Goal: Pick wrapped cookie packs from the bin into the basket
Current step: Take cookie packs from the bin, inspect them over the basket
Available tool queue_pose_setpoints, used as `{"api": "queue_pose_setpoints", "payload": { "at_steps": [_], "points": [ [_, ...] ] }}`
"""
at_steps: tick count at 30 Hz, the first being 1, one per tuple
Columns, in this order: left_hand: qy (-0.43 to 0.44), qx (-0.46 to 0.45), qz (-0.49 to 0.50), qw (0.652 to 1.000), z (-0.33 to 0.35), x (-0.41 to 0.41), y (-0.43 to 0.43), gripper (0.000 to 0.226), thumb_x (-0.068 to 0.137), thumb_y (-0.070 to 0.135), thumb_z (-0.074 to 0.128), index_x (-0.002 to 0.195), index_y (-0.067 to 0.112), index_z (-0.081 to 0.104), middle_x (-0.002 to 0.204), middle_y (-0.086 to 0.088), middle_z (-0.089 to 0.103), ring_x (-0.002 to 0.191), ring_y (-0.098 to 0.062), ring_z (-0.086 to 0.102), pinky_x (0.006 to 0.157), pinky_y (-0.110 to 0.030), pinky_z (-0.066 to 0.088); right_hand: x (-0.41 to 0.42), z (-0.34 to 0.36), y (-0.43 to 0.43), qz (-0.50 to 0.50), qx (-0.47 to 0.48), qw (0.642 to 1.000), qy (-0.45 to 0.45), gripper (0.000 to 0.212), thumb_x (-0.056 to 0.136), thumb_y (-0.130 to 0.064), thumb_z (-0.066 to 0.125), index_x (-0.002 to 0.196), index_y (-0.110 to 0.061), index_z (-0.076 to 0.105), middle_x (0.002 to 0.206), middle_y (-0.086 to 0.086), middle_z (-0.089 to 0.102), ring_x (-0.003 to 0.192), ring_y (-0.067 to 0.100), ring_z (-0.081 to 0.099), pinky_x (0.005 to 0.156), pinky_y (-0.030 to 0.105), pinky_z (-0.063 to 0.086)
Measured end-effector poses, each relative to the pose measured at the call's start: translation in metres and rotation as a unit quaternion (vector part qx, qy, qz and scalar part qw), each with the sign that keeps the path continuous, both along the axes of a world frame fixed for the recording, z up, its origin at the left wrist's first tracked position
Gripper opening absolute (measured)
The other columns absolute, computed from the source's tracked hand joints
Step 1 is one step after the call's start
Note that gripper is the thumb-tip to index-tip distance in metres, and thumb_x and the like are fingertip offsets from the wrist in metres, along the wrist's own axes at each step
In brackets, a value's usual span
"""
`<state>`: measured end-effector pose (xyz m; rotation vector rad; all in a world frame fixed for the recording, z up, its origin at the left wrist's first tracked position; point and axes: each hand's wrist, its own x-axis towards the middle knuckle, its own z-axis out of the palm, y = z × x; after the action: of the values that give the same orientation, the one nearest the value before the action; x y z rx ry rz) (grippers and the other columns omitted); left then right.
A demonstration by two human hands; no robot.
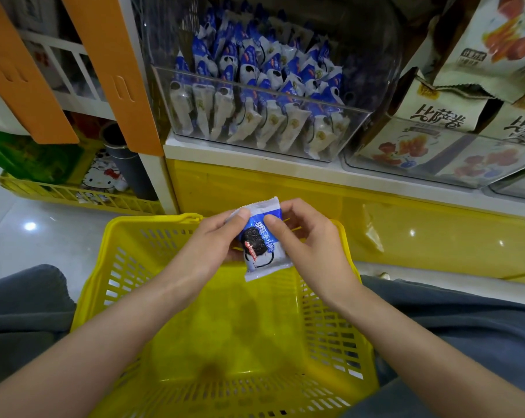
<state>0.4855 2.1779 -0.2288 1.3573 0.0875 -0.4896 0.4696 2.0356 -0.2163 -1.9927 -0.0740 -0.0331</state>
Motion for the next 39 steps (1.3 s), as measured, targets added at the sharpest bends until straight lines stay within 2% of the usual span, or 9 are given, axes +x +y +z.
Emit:
{"api": "queue_pose_setpoints", "payload": {
  "at_steps": [6, 9, 11, 16, 22, 28, 31, 34, 39],
  "points": [
    [0.021, -0.049, -0.028, 0.998, 0.004, 0.0, -0.001, 0.035, 0.083, 0.031, 0.053, 0.11, 0.011, 0.062, 0.106, -0.008, 0.068, 0.092, -0.017, 0.062, 0.073, -0.023, 0.053, 0.003, 0.002, -0.001, -0.056, 0.054, 0.997, -0.008, 0.003, 0.089, -0.016, 0.06, 0.087, -0.016, 0.063, 0.077, -0.007, 0.063, 0.071, 0.008, 0.057, 0.061, 0.023, 0.047],
    [-0.013, -0.012, -0.028, 0.999, 0.006, -0.001, -0.001, 0.021, 0.085, 0.016, 0.059, 0.106, 0.015, 0.062, 0.105, -0.005, 0.068, 0.088, -0.005, 0.062, 0.072, -0.014, 0.048, 0.008, 0.003, -0.004, -0.065, 0.123, 0.99, 0.027, 0.004, 0.089, -0.014, 0.058, 0.086, -0.015, 0.059, 0.079, -0.004, 0.063, 0.07, 0.008, 0.058, 0.06, 0.017, 0.044],
    [-0.034, 0.007, 0.001, 0.999, 0.006, 0.0, -0.001, 0.019, 0.088, 0.012, 0.057, 0.107, 0.015, 0.061, 0.11, -0.012, 0.066, 0.091, -0.01, 0.059, 0.074, -0.02, 0.045, 0.008, 0.003, -0.004, -0.029, 0.123, 0.991, 0.044, 0.008, 0.088, -0.011, 0.059, 0.094, -0.016, 0.058, 0.089, -0.006, 0.065, 0.077, 0.004, 0.059, 0.065, 0.015, 0.047],
    [-0.083, 0.004, 0.039, 0.996, 0.014, 0.004, 0.0, 0.025, 0.088, 0.006, 0.055, 0.113, 0.012, 0.057, 0.104, -0.004, 0.066, 0.08, 0.003, 0.062, 0.068, -0.009, 0.047, 0.005, 0.004, -0.001, 0.002, 0.045, 0.999, 0.027, 0.038, 0.078, -0.013, 0.072, 0.11, -0.026, 0.055, 0.098, -0.012, 0.064, 0.078, 0.001, 0.057, 0.066, 0.023, 0.052],
    [-0.111, -0.01, 0.056, 0.992, 0.025, 0.009, -0.001, 0.027, 0.088, 0.005, 0.055, 0.115, 0.012, 0.054, 0.105, -0.001, 0.064, 0.083, 0.003, 0.062, 0.077, -0.011, 0.048, 0.011, 0.037, -0.011, 0.05, -0.066, 0.994, -0.077, 0.031, 0.079, -0.033, 0.061, 0.108, -0.038, 0.051, 0.101, -0.018, 0.064, 0.092, -0.003, 0.062, 0.083, 0.014, 0.049],
    [-0.106, -0.034, 0.072, 0.991, 0.038, 0.019, -0.003, 0.02, 0.089, 0.008, 0.056, 0.107, 0.016, 0.054, 0.101, 0.003, 0.063, 0.082, 0.003, 0.062, 0.074, -0.01, 0.049, 0.074, 0.109, -0.034, -0.016, -0.196, 0.958, -0.207, 0.023, 0.09, -0.018, 0.058, 0.111, -0.025, 0.055, 0.097, -0.016, 0.059, 0.089, -0.005, 0.058, 0.082, 0.008, 0.046],
    [-0.113, -0.047, 0.076, 0.99, 0.043, 0.021, -0.006, 0.018, 0.089, 0.006, 0.055, 0.103, 0.019, 0.054, 0.1, 0.002, 0.062, 0.089, -0.008, 0.06, 0.078, -0.014, 0.048, 0.115, 0.127, -0.034, -0.018, -0.319, 0.938, -0.137, 0.02, 0.09, -0.017, 0.057, 0.109, -0.025, 0.059, 0.095, -0.011, 0.059, 0.083, -0.003, 0.056, 0.075, 0.007, 0.045],
    [-0.115, -0.059, 0.08, 0.988, 0.047, 0.022, -0.007, 0.019, 0.089, 0.007, 0.055, 0.1, 0.022, 0.054, 0.099, 0.003, 0.062, 0.09, -0.008, 0.059, 0.079, -0.014, 0.048, 0.148, 0.125, -0.032, -0.013, -0.415, 0.909, -0.035, 0.021, 0.09, -0.016, 0.057, 0.111, -0.018, 0.062, 0.101, -0.004, 0.061, 0.088, 0.007, 0.055, 0.081, 0.016, 0.042],
    [-0.115, -0.068, 0.086, 0.987, 0.05, 0.024, -0.002, 0.019, 0.089, 0.009, 0.056, 0.099, 0.026, 0.054, 0.103, 0.004, 0.063, 0.095, -0.008, 0.06, 0.081, -0.016, 0.048, 0.17, 0.12, -0.031, 0.044, -0.507, 0.861, 0.014, 0.02, 0.089, -0.014, 0.058, 0.108, -0.012, 0.065, 0.107, 0.006, 0.062, 0.089, 0.012, 0.053, 0.081, 0.024, 0.043]
  ]
}}
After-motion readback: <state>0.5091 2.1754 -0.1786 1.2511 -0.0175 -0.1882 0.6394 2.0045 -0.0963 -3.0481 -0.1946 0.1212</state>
